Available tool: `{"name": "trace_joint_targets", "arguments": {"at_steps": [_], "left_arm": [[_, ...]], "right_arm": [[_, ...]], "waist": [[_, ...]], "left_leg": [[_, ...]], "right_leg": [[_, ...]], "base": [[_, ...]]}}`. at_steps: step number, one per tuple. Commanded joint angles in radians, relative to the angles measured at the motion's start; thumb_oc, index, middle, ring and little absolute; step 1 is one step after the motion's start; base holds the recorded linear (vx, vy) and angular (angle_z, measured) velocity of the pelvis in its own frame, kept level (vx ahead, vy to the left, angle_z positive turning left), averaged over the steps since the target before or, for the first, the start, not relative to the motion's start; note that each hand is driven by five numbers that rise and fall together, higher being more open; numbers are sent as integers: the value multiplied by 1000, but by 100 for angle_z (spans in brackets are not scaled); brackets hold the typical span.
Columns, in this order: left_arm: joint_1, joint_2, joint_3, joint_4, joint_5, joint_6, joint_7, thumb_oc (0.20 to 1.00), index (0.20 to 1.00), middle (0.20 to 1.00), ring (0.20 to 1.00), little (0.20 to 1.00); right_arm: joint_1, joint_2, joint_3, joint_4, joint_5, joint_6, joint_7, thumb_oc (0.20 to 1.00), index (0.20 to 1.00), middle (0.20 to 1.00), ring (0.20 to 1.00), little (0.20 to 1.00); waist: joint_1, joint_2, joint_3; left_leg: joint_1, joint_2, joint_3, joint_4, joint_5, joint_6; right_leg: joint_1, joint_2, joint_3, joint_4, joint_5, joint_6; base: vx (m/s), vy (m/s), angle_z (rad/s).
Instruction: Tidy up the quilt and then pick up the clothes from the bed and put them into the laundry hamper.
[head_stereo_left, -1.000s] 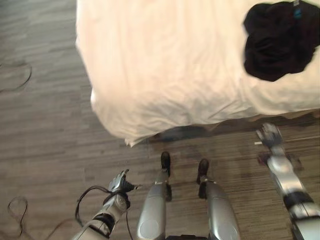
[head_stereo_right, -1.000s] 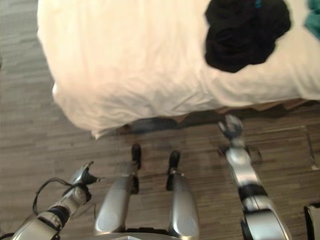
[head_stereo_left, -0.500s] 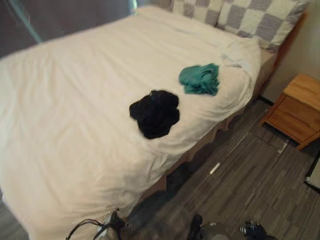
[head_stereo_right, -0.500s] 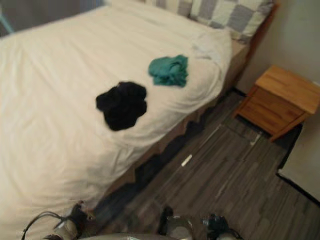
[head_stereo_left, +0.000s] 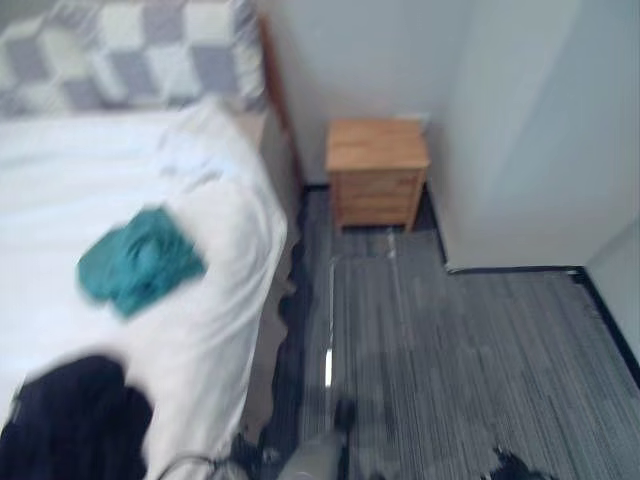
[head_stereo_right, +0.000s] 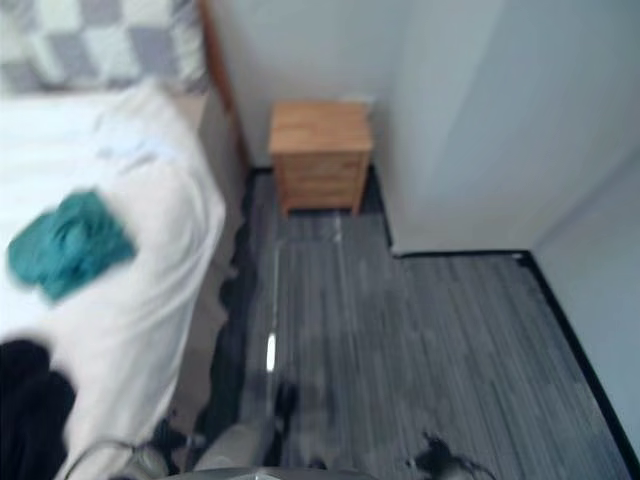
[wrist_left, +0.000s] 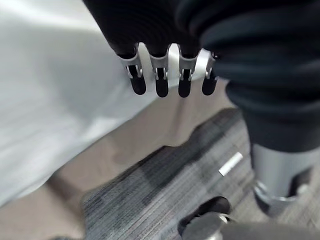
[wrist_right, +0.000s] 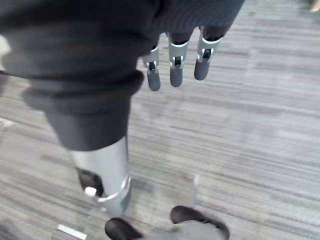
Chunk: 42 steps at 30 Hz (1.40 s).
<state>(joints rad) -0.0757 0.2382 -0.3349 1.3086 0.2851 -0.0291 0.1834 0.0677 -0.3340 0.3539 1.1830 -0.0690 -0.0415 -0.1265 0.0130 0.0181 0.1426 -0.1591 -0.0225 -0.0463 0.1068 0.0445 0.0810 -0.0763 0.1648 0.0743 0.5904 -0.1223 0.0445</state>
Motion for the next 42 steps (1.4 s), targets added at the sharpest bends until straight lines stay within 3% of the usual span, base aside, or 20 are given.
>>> {"name": "trace_joint_targets", "arguments": {"at_steps": [1,2,4,7,10,12,13,16,18,19,21,23,25,26,28,31,34,38,39,42], "left_arm": [[-109,70,-25,-88,14,-24,25,1000,1000,1000,1000,1000],[-108,70,-25,-88,14,-24,25,1000,1000,1000,1000,1000],[-132,80,-36,-112,12,-33,27,1000,1000,1000,1000,1000],[-150,73,-43,-81,59,-28,22,1000,1000,1000,1000,1000],[-129,71,-45,-56,82,-25,19,1000,1000,1000,1000,1000],[-99,55,-26,-43,78,-19,16,1000,1000,1000,1000,1000],[-79,57,-11,-47,57,-14,17,1000,1000,1000,1000,1000],[-78,59,-1,-58,26,-20,25,1000,1000,1000,1000,1000],[-67,57,4,-66,22,-24,27,1000,1000,1000,1000,1000],[-55,56,12,-74,16,-27,30,1000,1000,1000,1000,1000],[-45,52,16,-74,19,-25,28,1000,1000,1000,1000,1000],[-40,52,18,-70,30,-18,21,1000,1000,1000,1000,1000],[-13,55,28,-70,27,-12,15,1000,1000,1000,1000,1000],[-6,59,39,-72,25,-9,17,1000,1000,1000,1000,1000],[2,61,50,-78,20,0,26,1000,1000,1000,1000,1000],[17,70,88,-86,2,3,41,1000,1000,1000,1000,1000],[19,76,87,-85,16,-14,52,1000,1000,1000,1000,1000],[2,82,94,-66,34,-19,43,1000,1000,1000,1000,1000],[4,88,99,-59,38,-16,38,1000,1000,1000,1000,1000],[23,113,106,-46,46,-13,36,1000,1000,1000,1000,1000]], "right_arm": [[-86,42,-79,-64,11,-24,-14,1000,1000,1000,1000,1000],[-85,42,-78,-64,11,-24,-14,1000,1000,1000,1000,1000],[-82,45,-74,-72,23,-27,-22,1000,1000,1000,1000,1000],[-106,55,-83,-44,21,-16,-32,1000,1000,1000,1000,1000],[-100,54,-82,-34,12,-12,-31,1000,1000,1000,1000,1000],[-105,42,-75,-12,-10,-12,-26,1000,1000,1000,1000,1000],[-110,29,-75,-10,-20,-3,-37,1000,1000,1000,1000,1000],[-129,20,-66,-16,-21,0,-41,1000,1000,1000,1000,1000],[-138,14,-59,-16,-29,1,-37,1000,1000,1000,1000,1000],[-144,2,-51,-19,-35,-3,-41,1000,1000,1000,1000,1000],[-143,-4,-52,-22,-38,-3,-42,1000,1000,1000,1000,1000],[-158,-16,-55,-45,-51,-6,-55,1000,1000,1000,1000,1000],[-162,-25,-47,-111,-74,-8,-57,1000,1000,1000,1000,1000],[-155,-38,-81,-210,-73,-13,-74,1000,1000,1000,1000,1000],[-157,-56,-89,-291,-86,-11,-80,1000,1000,1000,1000,1000],[-135,-113,-121,-510,-136,-24,-99,1000,1000,1000,1000,1000],[-137,-183,-148,-659,-159,-54,-116,1000,1000,1000,1000,1000],[-115,-298,-225,-788,-234,-58,-132,1000,1000,1000,1000,1000],[-115,-319,-239,-810,-250,-55,-137,1000,1000,1000,1000,1000],[-153,-400,-263,-891,-276,-71,-148,1000,1000,1000,1000,1000]], "waist": [[-12,-55,58],[-16,-57,62],[-45,-66,57],[-110,-52,37],[-111,-41,21],[-104,-30,12],[-69,-68,38],[-19,-101,62],[27,-107,61],[59,-88,47],[75,-79,40],[79,-73,32],[98,-72,20],[87,-71,26],[76,-66,38],[57,-40,49],[42,-65,44],[-12,-90,39],[-11,-96,41],[-1,-120,48]], "left_leg": [[143,-2,-63,-137,12,-84],[153,-4,-67,-142,10,-84],[217,-23,-93,-179,-24,-84],[350,-14,-137,-194,-136,-102],[394,-7,-138,-167,-164,-108],[350,-26,-113,61,-67,-155],[210,-60,-92,356,18,-185],[36,-75,-47,490,-28,-161],[-27,-47,13,352,-67,-138],[-46,-38,43,143,-45,-130],[-36,-22,72,31,-8,-129],[-43,17,187,3,22,-125],[8,0,190,-43,12,-89],[72,-12,173,-80,-4,-68],[92,-12,159,-88,2,-59],[173,1,61,-153,2,-52],[213,-24,-59,-160,-27,-60],[259,-58,-289,-152,-80,-80],[269,-54,-319,-152,-88,-90],[267,-58,-406,-124,-106,-108]], "right_leg": [[-131,-105,15,-137,167,95],[-123,-107,11,-134,159,94],[-154,-98,-32,-333,146,79],[-253,-153,-88,-582,260,112],[-217,-155,-115,-589,269,93],[-157,-151,-125,-568,284,68],[-82,-183,-121,-583,266,45],[-9,-206,-99,-613,243,37],[53,-221,-84,-645,211,49],[80,-212,-82,-645,177,53],[117,-208,-85,-651,150,54],[151,-198,-104,-633,105,48],[137,-180,-123,-518,81,51],[56,-203,-166,-294,145,117],[1,-223,-168,-209,215,152],[-121,-235,-155,-56,220,130],[-117,-217,-78,-274,161,103],[-168,-173,279,-534,238,150],[-180,-171,318,-547,251,162],[-144,-236,228,-595,282,154]], "base": [[390,168,-9],[604,76,34],[474,-6,60],[611,-30,84],[462,-28,58],[464,-52,18],[374,-86,23],[336,-82,26],[508,73,-30],[373,135,-30],[326,129,-22],[334,160,13],[270,155,11],[149,73,-18],[171,76,49],[270,44,108],[303,-123,160],[356,-153,204],[248,-244,231],[110,-275,230]]}}
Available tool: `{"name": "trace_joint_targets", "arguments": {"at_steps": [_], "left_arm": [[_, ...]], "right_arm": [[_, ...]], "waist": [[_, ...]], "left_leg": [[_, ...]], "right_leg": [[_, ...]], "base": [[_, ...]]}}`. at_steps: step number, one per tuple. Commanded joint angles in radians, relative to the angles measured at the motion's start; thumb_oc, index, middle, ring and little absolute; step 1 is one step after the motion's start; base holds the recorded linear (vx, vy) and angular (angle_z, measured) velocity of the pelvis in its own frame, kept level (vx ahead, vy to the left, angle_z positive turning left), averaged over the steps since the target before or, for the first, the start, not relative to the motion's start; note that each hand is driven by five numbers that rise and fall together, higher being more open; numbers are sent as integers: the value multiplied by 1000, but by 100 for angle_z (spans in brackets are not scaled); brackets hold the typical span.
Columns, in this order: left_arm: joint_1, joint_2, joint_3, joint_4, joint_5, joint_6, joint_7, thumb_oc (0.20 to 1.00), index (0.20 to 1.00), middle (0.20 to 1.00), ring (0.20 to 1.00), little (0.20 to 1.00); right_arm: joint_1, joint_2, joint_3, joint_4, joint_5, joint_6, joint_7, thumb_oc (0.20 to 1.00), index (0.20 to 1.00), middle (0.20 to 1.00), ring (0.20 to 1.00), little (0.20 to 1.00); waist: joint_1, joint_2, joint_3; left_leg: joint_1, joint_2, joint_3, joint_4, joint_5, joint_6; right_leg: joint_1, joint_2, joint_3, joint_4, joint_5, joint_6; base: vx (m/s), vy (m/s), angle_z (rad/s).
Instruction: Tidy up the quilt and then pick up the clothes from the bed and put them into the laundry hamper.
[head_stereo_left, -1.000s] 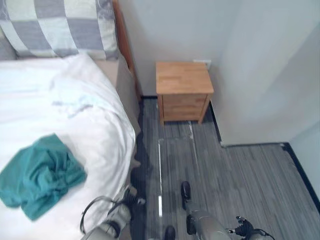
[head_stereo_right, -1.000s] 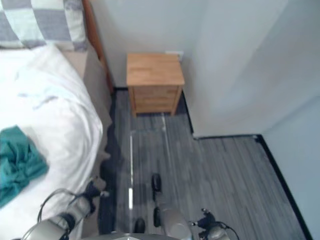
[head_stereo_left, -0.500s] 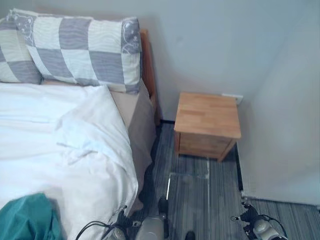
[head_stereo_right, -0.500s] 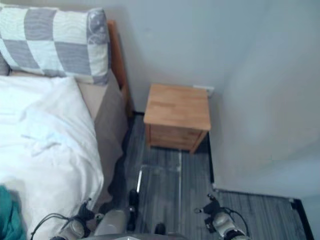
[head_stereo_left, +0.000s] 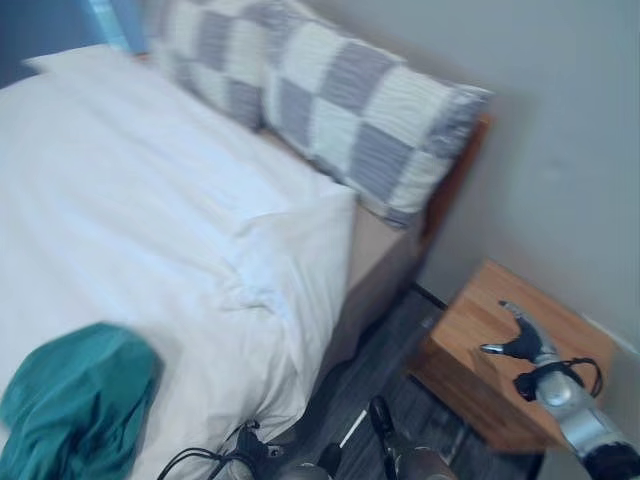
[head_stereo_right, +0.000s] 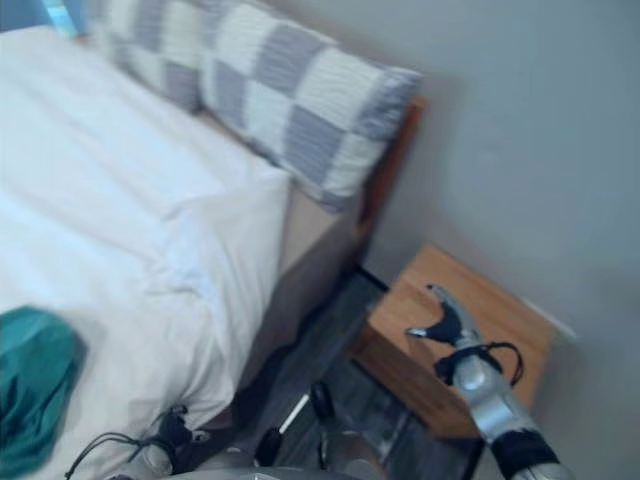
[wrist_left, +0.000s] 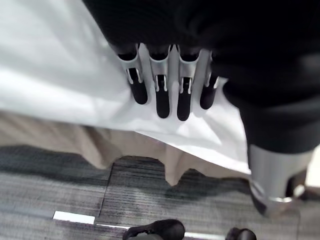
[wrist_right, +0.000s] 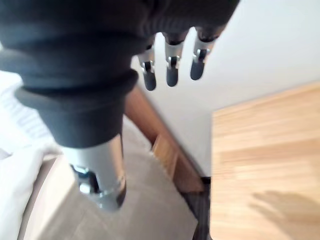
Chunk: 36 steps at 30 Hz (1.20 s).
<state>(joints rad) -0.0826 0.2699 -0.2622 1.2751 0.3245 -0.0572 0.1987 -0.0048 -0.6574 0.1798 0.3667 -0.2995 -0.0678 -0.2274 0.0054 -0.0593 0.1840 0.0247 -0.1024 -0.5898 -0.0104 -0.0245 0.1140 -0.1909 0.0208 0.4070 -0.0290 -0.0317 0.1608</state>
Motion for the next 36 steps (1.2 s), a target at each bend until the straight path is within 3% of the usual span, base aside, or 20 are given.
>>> {"name": "trace_joint_targets", "arguments": {"at_steps": [1,4,5,6,7,8,10,13,17,21,26,27,28,31,36], "left_arm": [[36,87,39,-13,-1,16,22,1000,1000,1000,1000,1000],[73,97,69,-2,-26,22,24,1000,1000,1000,1000,1000],[56,95,48,5,-41,30,32,1000,1000,1000,1000,1000],[54,94,50,5,-41,30,32,1000,1000,1000,1000,1000],[36,97,37,-3,-37,34,28,1000,1000,1000,1000,1000],[12,113,25,-48,-30,38,21,1000,1000,1000,1000,1000],[24,120,11,-77,-4,30,4,1000,1000,1000,1000,1000],[1,126,-36,-84,8,35,-5,1000,1000,1000,1000,1000],[-11,136,-70,-103,-7,23,8,1000,1000,1000,1000,1000],[-45,158,-100,-97,-50,9,43,1000,1000,1000,1000,1000],[-86,160,-132,-115,-77,5,58,1000,1000,1000,1000,1000],[-94,158,-135,-116,-81,4,60,1000,1000,1000,1000,1000],[-106,156,-141,-116,-90,1,61,1000,1000,1000,1000,1000],[-127,142,-150,-117,-101,-3,64,1000,1000,1000,1000,1000],[-113,127,-134,-119,-94,2,65,1000,1000,1000,1000,1000]], "right_arm": [[-125,-108,-73,-90,-46,-51,-44,1000,1000,1000,1000,1000],[-243,-159,-8,-92,-49,-60,-22,1000,1000,1000,1000,1000],[-368,-197,47,-64,-29,-53,-38,1000,1000,1000,1000,1000],[-375,-197,50,-60,-28,-54,-40,1000,1000,1000,1000,1000],[-384,-211,49,-58,-27,-46,-49,1000,1000,1000,1000,1000],[-405,-240,51,-58,-49,-26,-65,1000,1000,1000,1000,1000],[-388,-266,23,-80,-75,-16,-68,1000,1000,1000,1000,1000],[-516,-257,82,-54,-86,9,-75,1000,1000,1000,1000,1000],[-745,-216,233,43,-60,12,-79,1000,1000,1000,1000,1000],[-1062,-154,451,256,-40,17,-91,1000,1000,1000,1000,1000],[-1160,-104,548,428,-48,39,-75,1000,1000,1000,1000,1000],[-1175,-89,562,479,-44,41,-74,291,291,291,291,291],[-1180,-71,568,539,-35,44,-68,200,200,200,200,200],[-1158,-31,555,686,-11,64,-50,200,200,200,200,200],[-1045,-39,480,639,14,68,-63,200,200,200,200,200]], "waist": [[10,-48,9],[41,-51,-3],[68,-51,15],[60,-55,12],[58,-54,23],[42,-62,38],[28,-33,31],[38,-23,49],[58,-13,78],[96,-1,150],[114,26,204],[113,31,209],[114,36,215],[113,41,221],[99,32,205]], "left_leg": [[73,25,110,7,-41,-147],[44,69,80,20,-45,-179],[-54,110,174,49,-29,-203],[-66,102,169,51,-21,-203],[-116,116,324,80,-15,-196],[-145,143,605,163,-50,-189],[-150,159,717,149,-33,-175],[-185,145,699,104,-6,-174],[-206,138,695,41,48,-170],[-253,159,694,-8,109,-184],[-322,165,670,-14,139,-191],[-335,165,668,-10,141,-192],[-343,163,662,-6,142,-192],[-346,160,654,4,145,-195],[-313,160,658,-12,143,-198]], "right_leg": [[-12,-94,-127,8,198,38],[33,-87,-178,-33,190,19],[64,-115,-272,-43,157,1],[56,-123,-274,-44,162,4],[72,-145,-330,-44,147,4],[82,-174,-432,-32,139,-2],[81,-172,-513,-11,117,-10],[52,-185,-567,31,114,-19],[-3,-185,-568,58,121,-26],[-87,-179,-561,73,133,-24],[-162,-183,-576,112,126,-31],[-176,-184,-579,124,123,-32],[-186,-183,-580,135,120,-34],[-184,-183,-584,149,111,-38],[-150,-179,-583,127,112,-34]], "base": [[88,-372,194],[53,-341,118],[-43,-327,88],[-104,-291,130],[-193,-182,228],[-203,-229,229],[-83,-141,211],[-29,-45,145],[-49,26,11],[-95,-29,10],[-80,-23,17],[-74,-18,15],[-65,-18,14],[-33,-2,9],[-5,14,10]]}}
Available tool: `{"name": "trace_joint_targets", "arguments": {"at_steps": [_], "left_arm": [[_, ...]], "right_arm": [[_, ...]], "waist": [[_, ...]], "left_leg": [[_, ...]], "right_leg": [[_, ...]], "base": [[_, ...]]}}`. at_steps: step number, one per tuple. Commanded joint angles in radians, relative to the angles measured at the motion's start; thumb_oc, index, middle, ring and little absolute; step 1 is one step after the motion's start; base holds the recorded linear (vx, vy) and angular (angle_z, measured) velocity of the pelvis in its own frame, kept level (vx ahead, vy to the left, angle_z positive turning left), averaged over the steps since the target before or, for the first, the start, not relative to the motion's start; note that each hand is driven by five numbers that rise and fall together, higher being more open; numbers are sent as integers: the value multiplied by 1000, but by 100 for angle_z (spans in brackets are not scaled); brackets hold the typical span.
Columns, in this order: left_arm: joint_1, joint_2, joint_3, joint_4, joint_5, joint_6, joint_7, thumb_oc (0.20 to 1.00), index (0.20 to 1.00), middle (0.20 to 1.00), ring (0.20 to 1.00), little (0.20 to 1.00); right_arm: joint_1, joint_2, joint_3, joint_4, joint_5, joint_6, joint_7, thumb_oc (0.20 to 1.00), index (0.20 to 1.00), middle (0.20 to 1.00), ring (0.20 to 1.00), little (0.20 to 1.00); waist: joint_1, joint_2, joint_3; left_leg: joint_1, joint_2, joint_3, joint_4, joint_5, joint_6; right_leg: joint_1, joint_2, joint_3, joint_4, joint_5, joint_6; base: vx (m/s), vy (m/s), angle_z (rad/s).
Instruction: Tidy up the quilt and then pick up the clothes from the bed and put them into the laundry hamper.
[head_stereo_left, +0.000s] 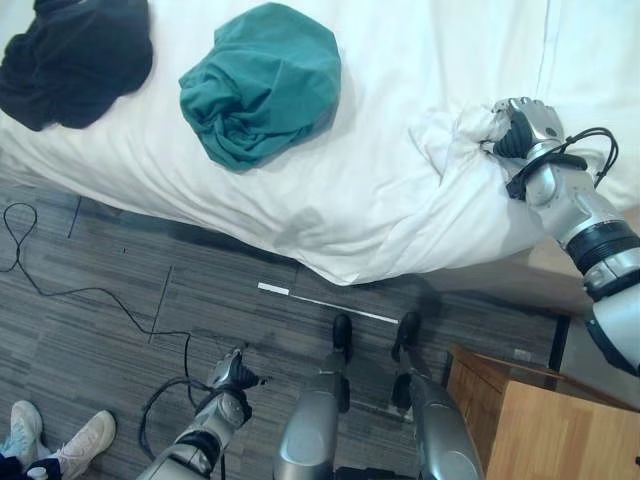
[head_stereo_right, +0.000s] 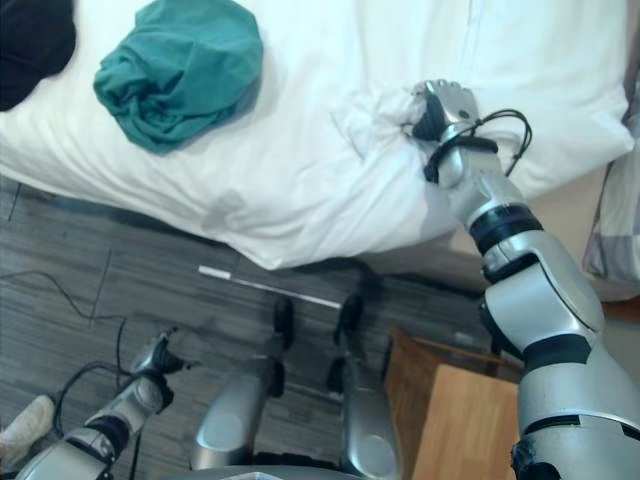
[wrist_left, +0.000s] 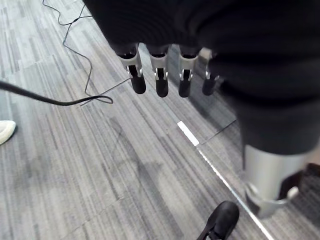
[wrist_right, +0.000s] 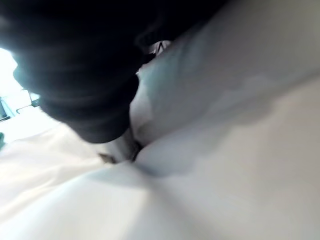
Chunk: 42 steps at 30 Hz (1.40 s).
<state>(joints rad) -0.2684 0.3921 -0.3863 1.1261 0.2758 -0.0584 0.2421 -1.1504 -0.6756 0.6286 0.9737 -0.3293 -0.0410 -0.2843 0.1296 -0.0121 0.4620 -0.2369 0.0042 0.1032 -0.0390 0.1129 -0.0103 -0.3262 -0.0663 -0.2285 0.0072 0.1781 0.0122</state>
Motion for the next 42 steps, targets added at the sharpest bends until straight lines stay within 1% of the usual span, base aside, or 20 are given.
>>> {"name": "trace_joint_targets", "arguments": {"at_steps": [1,2,3,6,7,8,12,13,15,21,24,25,29,30,31,35,36,38,39,42], "left_arm": [[79,-1,0,31,-39,7,20,1000,1000,1000,1000,1000],[91,-12,22,39,-20,19,15,1000,1000,1000,1000,1000],[93,-10,19,38,-19,19,15,1000,1000,1000,1000,1000],[116,-10,75,57,26,40,8,1000,1000,1000,1000,1000],[121,-6,89,60,37,45,4,1000,1000,1000,1000,1000],[131,-4,109,61,49,50,2,1000,1000,1000,1000,1000],[156,-17,141,75,59,63,-1,1000,1000,1000,1000,1000],[171,-24,155,77,64,66,-4,1000,1000,1000,1000,1000],[188,-31,163,86,70,72,-14,1000,1000,1000,1000,1000],[208,-25,167,88,65,78,-20,1000,1000,1000,1000,1000],[210,-30,170,88,58,79,-9,1000,1000,1000,1000,1000],[210,-37,164,91,65,77,-3,1000,1000,1000,1000,1000],[194,-38,134,85,70,70,-1,1000,1000,1000,1000,1000],[177,-29,105,74,62,63,-1,1000,1000,1000,1000,1000],[172,-31,110,75,61,63,-1,1000,1000,1000,1000,1000],[126,-7,59,45,23,52,8,1000,1000,1000,1000,1000],[105,-5,34,31,-5,46,20,1000,1000,1000,1000,1000],[93,-4,27,23,-20,44,24,1000,1000,1000,1000,1000],[76,-5,6,9,-39,42,30,1000,1000,1000,1000,1000],[57,-9,-8,12,-51,44,34,1000,1000,1000,1000,1000]], "right_arm": [[162,-29,0,0,50,37,-10,200,200,200,200,200],[317,-41,-72,-98,51,28,-11,200,200,200,200,200],[326,-42,-78,-105,49,31,-10,200,200,200,200,200],[637,-75,-271,-294,48,13,-17,200,200,200,200,200],[733,-71,-329,-339,41,12,-15,893,893,893,893,893],[834,-57,-398,-370,50,6,-22,1000,1000,1000,1000,1000],[1085,76,-586,-388,140,-5,-59,1000,1000,1000,1000,1000],[1149,141,-650,-343,208,-14,-78,1000,1000,1000,1000,1000],[1210,201,-707,-306,279,-14,-86,1000,1000,1000,1000,1000],[1253,230,-802,-213,376,1,-133,1000,1000,1000,1000,1000],[1267,171,-876,-334,344,5,-185,1000,1000,1000,1000,1000],[1260,138,-900,-431,302,-8,-211,200,200,200,200,200],[1152,66,-875,-551,245,-30,-239,200,200,200,200,200],[1035,14,-822,-572,234,-34,-255,200,200,200,200,200],[1019,10,-815,-562,235,-36,-258,200,200,200,200,200],[773,-64,-664,-544,227,-21,-260,200,200,200,200,200],[646,-72,-584,-478,247,-14,-265,200,200,200,200,200],[578,-75,-541,-428,269,-13,-262,200,200,200,200,200],[485,-57,-484,-326,315,-12,-253,200,200,200,200,200],[420,-22,-434,-212,356,-8,-233,200,200,200,200,200]], "waist": [[-34,-21,-80],[-53,-37,-104],[-50,-38,-105],[-87,-64,-146],[-94,-69,-163],[-109,-71,-176],[-148,-86,-234],[-166,-86,-259],[-184,-88,-282],[-205,-95,-308],[-215,-100,-302],[-212,-101,-293],[-190,-94,-257],[-163,-86,-223],[-168,-85,-218],[-120,-61,-143],[-107,-45,-109],[-105,-34,-92],[-95,-14,-65],[-90,1,-40]], "left_leg": [[-32,55,-32,10,-1,-76],[-6,59,-25,-3,-4,-76],[-4,59,-26,-4,-4,-76],[58,61,-16,-23,-27,-76],[68,60,-17,-27,-28,-74],[90,62,-13,-30,-41,-74],[142,60,5,-38,-60,-69],[165,60,16,-41,-68,-67],[189,62,30,-45,-77,-67],[222,64,51,-47,-94,-64],[232,63,58,-47,-101,-60],[232,62,57,-47,-101,-58],[215,61,46,-42,-96,-55],[191,58,35,-36,-86,-54],[190,58,35,-36,-86,-54],[116,48,17,2,-70,-57],[64,45,12,37,-67,-61],[29,44,8,64,-68,-63],[-26,45,7,113,-72,-67],[-83,43,4,168,-80,-69]], "right_leg": [[2,-91,53,86,-102,116],[27,-90,53,66,-94,122],[29,-90,53,64,-93,122],[90,-85,57,36,-91,132],[101,-87,55,23,-84,135],[121,-84,57,15,-87,139],[165,-83,77,-17,-71,149],[182,-83,89,-24,-70,151],[199,-81,100,-31,-69,154],[211,-77,132,-37,-66,159],[206,-76,152,-29,-63,162],[202,-77,157,-27,-62,162],[184,-80,161,-21,-61,160],[163,-83,159,-15,-59,158],[160,-83,159,-11,-59,158],[114,-98,147,13,-57,151],[80,-107,141,42,-59,147],[52,-112,139,67,-64,142],[5,-120,136,115,-81,136],[-44,-122,130,164,-93,130]], "base": [[37,-4,2],[39,-4,-4],[66,-9,-4],[115,-8,-10],[124,13,-10],[101,21,-8],[113,46,-17],[86,54,-44],[104,63,-45],[51,48,-31],[-4,43,-19],[-9,18,-13],[-73,-3,-8],[-128,-18,3],[-133,-30,-6],[-128,-51,19],[-155,-50,25],[-155,-23,37],[-151,-11,35],[-150,-8,27]]}}
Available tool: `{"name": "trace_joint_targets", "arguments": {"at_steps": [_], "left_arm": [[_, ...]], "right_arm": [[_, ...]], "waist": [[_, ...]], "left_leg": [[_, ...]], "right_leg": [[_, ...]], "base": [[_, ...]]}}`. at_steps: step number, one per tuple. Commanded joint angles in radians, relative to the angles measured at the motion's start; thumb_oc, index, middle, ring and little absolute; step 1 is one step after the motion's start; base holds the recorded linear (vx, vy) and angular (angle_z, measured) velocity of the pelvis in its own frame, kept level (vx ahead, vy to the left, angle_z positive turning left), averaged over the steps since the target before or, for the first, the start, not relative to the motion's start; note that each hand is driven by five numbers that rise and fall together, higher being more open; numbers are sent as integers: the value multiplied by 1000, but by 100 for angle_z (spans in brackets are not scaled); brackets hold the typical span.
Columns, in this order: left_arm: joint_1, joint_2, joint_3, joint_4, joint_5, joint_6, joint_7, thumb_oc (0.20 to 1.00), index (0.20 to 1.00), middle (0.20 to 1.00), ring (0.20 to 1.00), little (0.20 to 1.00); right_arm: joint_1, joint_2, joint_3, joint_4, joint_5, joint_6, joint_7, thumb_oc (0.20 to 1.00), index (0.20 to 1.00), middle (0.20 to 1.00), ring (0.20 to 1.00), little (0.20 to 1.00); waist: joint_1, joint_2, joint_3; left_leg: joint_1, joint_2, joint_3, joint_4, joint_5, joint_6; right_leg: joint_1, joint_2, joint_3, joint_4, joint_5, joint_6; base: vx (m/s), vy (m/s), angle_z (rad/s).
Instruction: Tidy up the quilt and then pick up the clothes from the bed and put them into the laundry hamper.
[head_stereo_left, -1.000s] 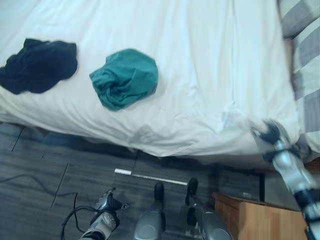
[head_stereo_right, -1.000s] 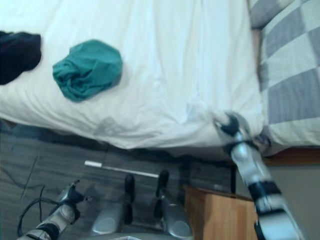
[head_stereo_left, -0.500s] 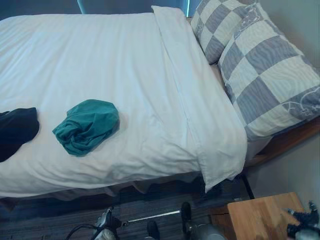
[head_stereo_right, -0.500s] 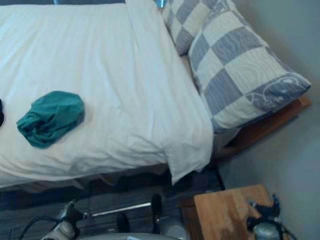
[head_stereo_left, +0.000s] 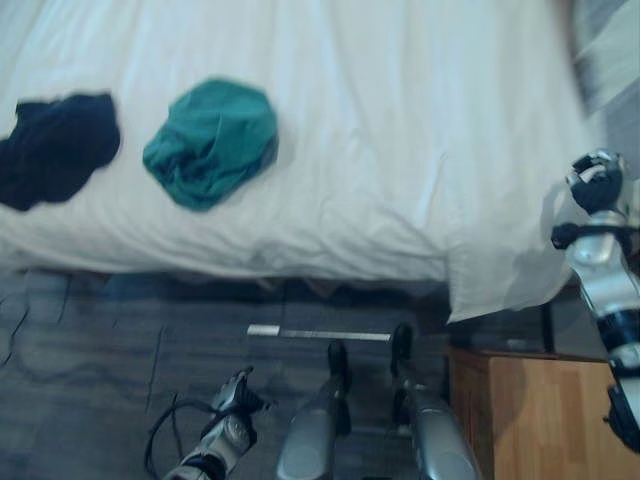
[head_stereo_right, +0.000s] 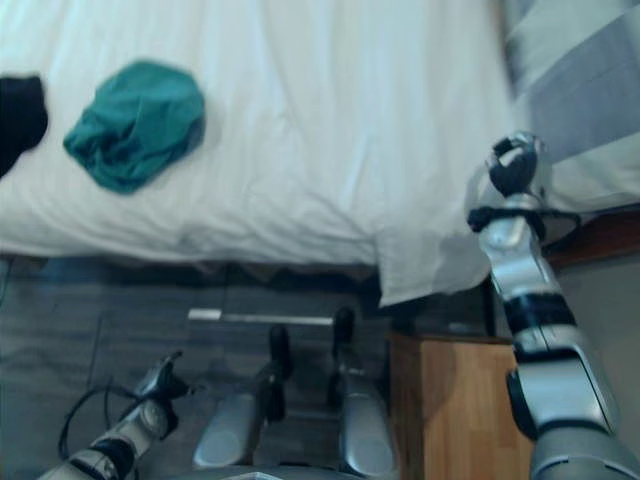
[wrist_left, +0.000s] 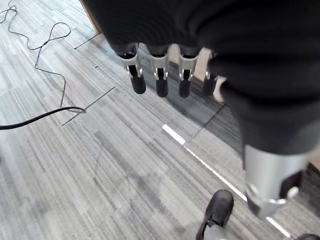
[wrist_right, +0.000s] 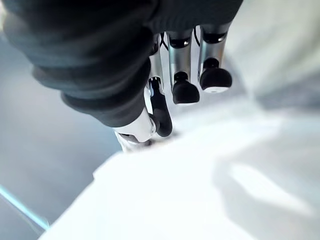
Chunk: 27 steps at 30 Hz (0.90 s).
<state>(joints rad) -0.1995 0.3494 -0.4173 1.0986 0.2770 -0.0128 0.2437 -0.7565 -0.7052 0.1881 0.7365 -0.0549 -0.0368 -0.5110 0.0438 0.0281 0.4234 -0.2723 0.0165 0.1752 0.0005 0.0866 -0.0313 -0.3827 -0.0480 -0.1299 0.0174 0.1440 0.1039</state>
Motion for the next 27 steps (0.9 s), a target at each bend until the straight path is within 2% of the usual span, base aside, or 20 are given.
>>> {"name": "trace_joint_targets", "arguments": {"at_steps": [1,4,5,6,7,10,11,14,15,16,17,18,19,20,21,22,24,25,26,27], "left_arm": [[-17,31,18,35,-55,0,33,1000,1000,1000,1000,1000],[-31,17,23,47,-54,7,40,1000,1000,1000,1000,1000],[-34,9,32,59,-42,12,45,1000,1000,1000,1000,1000],[-34,10,32,59,-42,12,45,1000,1000,1000,1000,1000],[-38,4,43,72,-35,17,48,1000,1000,1000,1000,1000],[-38,-6,66,91,-15,25,53,1000,1000,1000,1000,1000],[-20,-9,84,93,-9,24,54,1000,1000,1000,1000,1000],[-4,-10,96,94,-6,22,52,1000,1000,1000,1000,1000],[10,-11,105,95,-1,17,50,1000,1000,1000,1000,1000],[16,-14,102,92,2,12,48,1000,1000,1000,1000,1000],[17,-17,101,89,2,7,44,1000,1000,1000,1000,1000],[18,-17,101,88,2,7,43,1000,1000,1000,1000,1000],[18,-17,101,88,2,7,43,1000,1000,1000,1000,1000],[19,-30,92,79,-10,-6,32,1000,1000,1000,1000,1000],[18,-30,92,79,-10,-6,32,1000,1000,1000,1000,1000],[15,-38,90,80,-16,-10,31,1000,1000,1000,1000,1000],[20,-60,82,89,-11,-13,32,1000,1000,1000,1000,1000],[20,-61,82,89,-11,-13,32,1000,1000,1000,1000,1000],[28,-72,84,106,-9,-12,36,1000,1000,1000,1000,1000],[29,-81,85,117,-9,-12,40,1000,1000,1000,1000,1000]], "right_arm": [[20,30,20,74,94,-5,4,200,200,200,200,200],[68,112,44,187,110,4,40,200,200,200,200,200],[134,165,55,224,95,12,61,200,200,200,200,200],[134,165,55,223,95,13,61,200,200,200,200,200],[206,205,58,236,76,15,76,200,200,200,200,200],[378,283,55,270,37,23,114,200,200,200,200,200],[503,325,61,307,-8,29,151,200,200,200,200,200],[596,366,65,356,-34,34,183,200,200,200,200,200],[670,393,69,433,-71,46,211,200,200,200,200,200],[696,398,68,468,-87,51,219,432,432,432,432,432],[712,397,69,493,-107,57,230,567,567,567,567,567],[713,397,69,493,-107,56,230,1000,1000,1000,1000,1000],[713,397,69,493,-107,56,230,1000,1000,1000,1000,1000],[732,384,88,558,-159,75,253,1000,1000,1000,1000,1000],[731,384,88,559,-159,74,253,1000,1000,1000,1000,1000],[721,374,98,568,-174,79,254,1000,1000,1000,1000,1000],[693,360,92,560,-176,84,251,1000,1000,1000,1000,1000],[694,359,92,559,-176,84,252,1000,1000,1000,1000,1000],[682,357,69,542,-152,83,247,1000,1000,1000,1000,1000],[679,359,55,530,-137,80,244,1000,1000,1000,1000,1000]], "waist": [[-2,-34,7],[-6,-30,20],[-10,-32,18],[-11,-33,15],[-17,-36,15],[-32,-47,-3],[-44,-61,-32],[-55,-72,-61],[-64,-79,-91],[-68,-79,-102],[-71,-79,-108],[-72,-79,-108],[-72,-79,-108],[-76,-83,-114],[-78,-81,-114],[-75,-83,-111],[-73,-87,-132],[-71,-85,-131],[-75,-85,-154],[-80,-81,-167]], "left_leg": [[-64,30,-69,147,-56,-48],[-102,33,-66,205,-78,-48],[-97,37,-64,203,-81,-46],[-100,35,-64,198,-74,-45],[-84,40,-60,190,-79,-45],[-44,45,-58,145,-71,-45],[5,46,-62,87,-58,-46],[52,42,-66,28,-42,-43],[101,32,-65,-16,-35,-41],[118,28,-60,-27,-38,-41],[123,23,-56,-18,-45,-42],[123,23,-57,-17,-47,-42],[123,23,-57,-17,-47,-42],[99,15,-49,82,-76,-60],[95,17,-51,91,-80,-60],[76,24,-57,140,-84,-75],[73,110,-99,146,-72,-114],[78,114,-98,143,-73,-117],[101,203,-125,86,-34,-136],[113,262,-128,45,0,-152]], "right_leg": [[-4,-141,31,172,-62,36],[-46,-139,30,227,-75,29],[-45,-137,27,230,-77,28],[-47,-138,26,225,-71,28],[-37,-136,25,223,-76,28],[1,-133,18,183,-73,30],[53,-128,8,132,-66,33],[94,-122,4,91,-50,37],[138,-110,4,45,-32,44],[158,-112,1,18,-23,48],[171,-118,-3,1,-19,51],[173,-118,-4,-1,-18,51],[174,-118,-4,-1,-18,51],[204,-142,-13,-27,-14,52],[204,-141,-14,-28,-13,51],[214,-151,-11,-36,-14,51],[214,-194,10,-48,-3,74],[217,-191,10,-49,-5,73],[206,-227,30,-52,8,97],[198,-254,35,-52,11,114]], "base": [[-71,-1,23],[-66,10,-4],[-31,7,3],[-13,7,8],[0,0,0],[33,-10,-1],[81,-26,-2],[126,-40,3],[131,-21,2],[160,-21,7],[58,-1,6],[22,2,6],[11,46,1],[8,45,-4],[-13,97,-3],[-29,212,-3],[-1,329,-6],[52,423,-27],[54,461,-50],[58,460,-52]]}}
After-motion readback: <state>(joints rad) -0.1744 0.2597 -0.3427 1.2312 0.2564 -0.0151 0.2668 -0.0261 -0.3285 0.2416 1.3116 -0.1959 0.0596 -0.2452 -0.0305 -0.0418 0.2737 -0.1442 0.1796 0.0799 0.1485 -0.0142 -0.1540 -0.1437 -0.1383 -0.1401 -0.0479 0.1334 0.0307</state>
